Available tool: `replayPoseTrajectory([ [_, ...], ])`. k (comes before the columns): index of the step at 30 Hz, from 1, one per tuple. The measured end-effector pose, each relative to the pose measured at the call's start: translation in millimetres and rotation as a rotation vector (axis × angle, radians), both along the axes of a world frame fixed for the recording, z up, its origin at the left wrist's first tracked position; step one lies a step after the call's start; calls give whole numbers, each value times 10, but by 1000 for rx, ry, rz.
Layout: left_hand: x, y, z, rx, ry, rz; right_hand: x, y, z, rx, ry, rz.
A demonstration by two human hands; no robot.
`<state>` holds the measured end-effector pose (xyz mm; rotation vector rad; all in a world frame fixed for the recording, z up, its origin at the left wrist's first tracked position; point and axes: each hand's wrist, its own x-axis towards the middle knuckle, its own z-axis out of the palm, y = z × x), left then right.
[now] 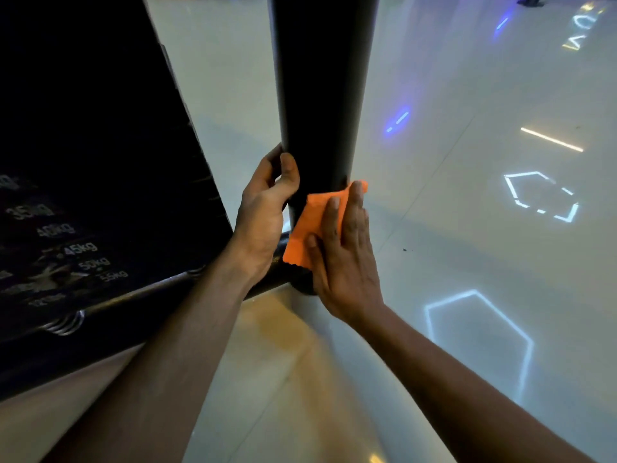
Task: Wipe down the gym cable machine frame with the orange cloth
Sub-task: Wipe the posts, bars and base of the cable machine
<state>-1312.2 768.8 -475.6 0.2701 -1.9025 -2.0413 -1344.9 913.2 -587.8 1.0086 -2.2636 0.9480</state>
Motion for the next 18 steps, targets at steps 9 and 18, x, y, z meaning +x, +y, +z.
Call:
replayPoseTrajectory([
  [9, 63, 41, -198, 6, -59, 16, 111, 152, -585, 77, -167, 56],
  [18, 100, 47, -326, -38, -111, 65, 126, -140, -215, -133, -193, -22],
])
